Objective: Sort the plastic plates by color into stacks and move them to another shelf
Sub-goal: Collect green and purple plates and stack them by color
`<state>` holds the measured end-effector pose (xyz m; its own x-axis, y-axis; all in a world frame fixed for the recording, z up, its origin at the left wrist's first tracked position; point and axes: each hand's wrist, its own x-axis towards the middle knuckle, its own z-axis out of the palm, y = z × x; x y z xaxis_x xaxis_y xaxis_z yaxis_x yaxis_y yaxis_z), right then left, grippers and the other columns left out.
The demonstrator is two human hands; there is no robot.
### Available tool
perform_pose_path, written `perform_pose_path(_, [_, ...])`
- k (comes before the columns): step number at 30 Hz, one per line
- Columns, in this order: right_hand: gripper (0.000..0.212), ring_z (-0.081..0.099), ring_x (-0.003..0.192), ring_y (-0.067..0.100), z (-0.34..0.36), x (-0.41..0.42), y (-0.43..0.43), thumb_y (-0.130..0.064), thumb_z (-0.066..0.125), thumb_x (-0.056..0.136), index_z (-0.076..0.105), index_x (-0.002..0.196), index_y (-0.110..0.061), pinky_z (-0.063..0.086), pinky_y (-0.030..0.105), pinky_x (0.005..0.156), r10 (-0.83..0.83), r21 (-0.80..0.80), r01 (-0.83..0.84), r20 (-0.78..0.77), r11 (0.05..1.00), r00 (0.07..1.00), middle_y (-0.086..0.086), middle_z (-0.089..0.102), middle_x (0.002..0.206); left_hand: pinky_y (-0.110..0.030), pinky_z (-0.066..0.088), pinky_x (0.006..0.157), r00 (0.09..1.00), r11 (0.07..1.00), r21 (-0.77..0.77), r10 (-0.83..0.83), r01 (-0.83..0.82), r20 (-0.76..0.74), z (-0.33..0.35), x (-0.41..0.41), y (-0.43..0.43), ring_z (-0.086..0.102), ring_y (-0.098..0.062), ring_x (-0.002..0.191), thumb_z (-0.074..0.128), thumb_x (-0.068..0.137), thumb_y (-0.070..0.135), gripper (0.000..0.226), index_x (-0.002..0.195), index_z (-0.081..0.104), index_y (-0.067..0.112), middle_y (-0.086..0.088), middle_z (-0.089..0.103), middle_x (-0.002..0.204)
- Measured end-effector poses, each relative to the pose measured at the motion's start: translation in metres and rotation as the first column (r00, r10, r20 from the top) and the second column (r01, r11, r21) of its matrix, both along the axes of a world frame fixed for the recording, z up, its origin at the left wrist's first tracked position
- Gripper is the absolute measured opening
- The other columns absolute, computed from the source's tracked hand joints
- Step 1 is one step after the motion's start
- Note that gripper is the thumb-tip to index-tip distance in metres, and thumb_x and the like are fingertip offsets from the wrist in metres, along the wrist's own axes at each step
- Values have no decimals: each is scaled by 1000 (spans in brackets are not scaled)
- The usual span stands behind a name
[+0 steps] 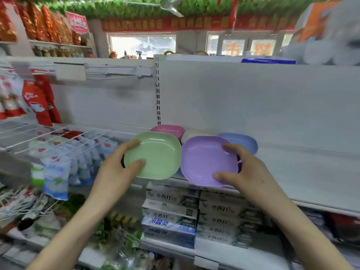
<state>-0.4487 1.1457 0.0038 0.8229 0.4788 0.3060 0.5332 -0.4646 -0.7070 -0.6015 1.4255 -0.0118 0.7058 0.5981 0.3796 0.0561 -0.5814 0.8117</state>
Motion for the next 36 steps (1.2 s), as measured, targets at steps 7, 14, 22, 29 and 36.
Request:
perform_pose_path(7, [75, 64, 101, 13, -3, 41, -46, -28, 87, 75, 52, 140, -41, 48, 26, 80, -98, 53, 99, -29, 994, 995, -17, 58, 116, -39, 50, 101, 995, 995, 31, -92, 91, 30, 7, 67, -18, 61, -14, 116, 72, 91, 24, 47, 134, 60, 39, 10, 64, 131])
perform_pose_path(14, [73, 66, 92, 11, -9, 61, -63, -29, 88, 74, 54, 137, -44, 46, 24, 74, -191, 36, 194, -78, 980, 979, -16, 59, 112, -40, 47, 105, 989, 990, 44, -138, 136, 47, 11, 105, -17, 58, -14, 120, 72, 90, 26, 47, 134, 60, 40, 14, 61, 135])
perform_pose_path(22, [80, 61, 99, 5, -9, 74, -60, -32, 89, 72, 53, 143, -40, 47, 26, 86, -233, -84, 228, -56, 970, 971, -13, 60, 122, -45, 49, 106, 986, 987, 39, -158, 157, 46, 16, 121, -5, 61, -16, 117, 73, 89, 25, 46, 132, 62, 38, 12, 66, 128])
perform_pose_path(29, [83, 54, 121, 13, -10, 82, -57, -35, 88, 75, 51, 149, -32, 43, 30, 103, -222, -225, 193, -114, 955, 968, -7, 56, 139, -48, 49, 107, 986, 986, 7, -166, 166, 31, 10, 122, 5, 62, -17, 117, 74, 90, 25, 46, 132, 61, 37, 11, 65, 129])
perform_pose_path(36, [68, 56, 123, 11, -14, 94, -53, -45, 88, 73, 65, 136, -33, 42, 34, 110, -207, -349, 133, -182, 928, 961, -8, 60, 137, -47, 50, 105, 987, 987, -11, -158, 158, 5, 10, 115, 8, 62, -18, 117, 73, 89, 32, 47, 133, 60, 41, 10, 64, 133])
